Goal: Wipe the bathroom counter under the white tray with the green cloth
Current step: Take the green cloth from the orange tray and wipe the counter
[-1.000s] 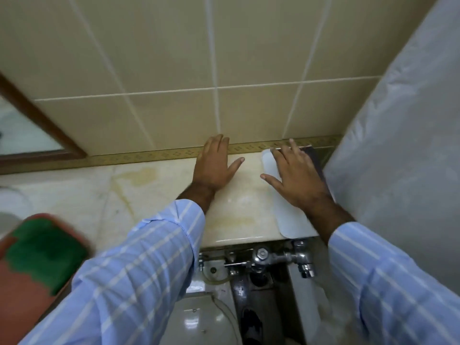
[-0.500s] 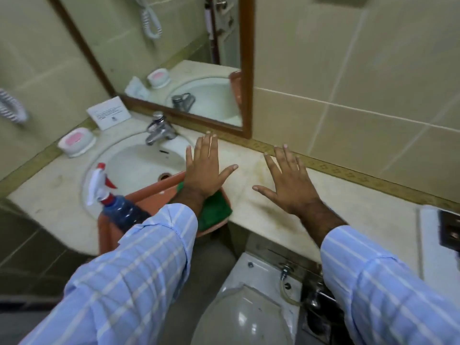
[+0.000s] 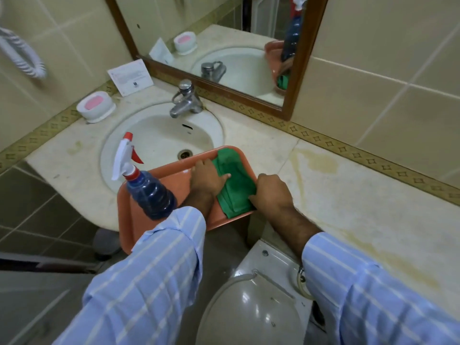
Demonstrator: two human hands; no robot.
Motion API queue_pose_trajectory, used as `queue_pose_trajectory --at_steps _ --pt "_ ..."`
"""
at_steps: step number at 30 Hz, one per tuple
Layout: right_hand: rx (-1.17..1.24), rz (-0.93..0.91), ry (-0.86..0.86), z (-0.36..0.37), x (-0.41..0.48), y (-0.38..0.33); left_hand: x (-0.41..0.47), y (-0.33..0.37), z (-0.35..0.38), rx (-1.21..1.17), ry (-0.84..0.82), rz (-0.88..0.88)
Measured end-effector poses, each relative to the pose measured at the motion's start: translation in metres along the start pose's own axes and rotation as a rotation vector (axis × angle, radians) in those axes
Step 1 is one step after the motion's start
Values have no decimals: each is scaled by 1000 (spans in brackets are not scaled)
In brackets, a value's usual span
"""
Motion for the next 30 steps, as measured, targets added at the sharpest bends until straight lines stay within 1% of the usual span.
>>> queue_pose_trajectory --at_steps 4,6,8,10,12,14,16,18,20,21,22,23,24,26,28,30 --pt "179 52 21 -9 -1 3 11 0 5 -286 -106 -105" --pt "328 93 60 -23 -4 10 6 5 0 -424 -108 -152" --pt "472 127 132 -42 -8 27 -2 21 -8 -591 -82 -148" --pt "558 154 212 -62 -16 55 -9 51 -14 -716 -88 -95" --pt "612 208 264 -73 -27 91 -15 87 -10 -673 -125 -8" --pt "664 266 254 -69 -37 123 -21 122 2 -537 -148 86" --pt "670 272 214 -57 -42 144 -30 154 16 -343 -134 190" --pt "665 226 135 -42 -42 156 -35 175 29 -109 -84 274" --pt "601 169 102 -37 -37 175 -43 191 39 69 8 342" --pt "521 149 124 -41 -32 190 -50 199 43 112 57 392" --pt "425 136 159 -46 -26 210 -59 205 52 125 73 433" --pt "323 122 197 -52 -19 232 -69 204 65 121 55 443" --pt "221 116 222 -58 -12 258 -81 198 81 119 22 425" --pt "23 96 201 -66 -1 308 -99 178 112 179 -45 356" --pt "-177 -21 138 -61 0 345 -104 165 127 237 -8 346" --pt "-281 -129 113 -52 -2 366 -89 166 131 231 45 317"
Point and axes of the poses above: each hand's wrist, its own x-axis towards the middle knuckle, its own z-axis out of the palm, y = z × x, the point moved 8 cm from there along x, towards the middle knuckle, and after that the axes turned 5 degrees about y, right-handed, at the moved point
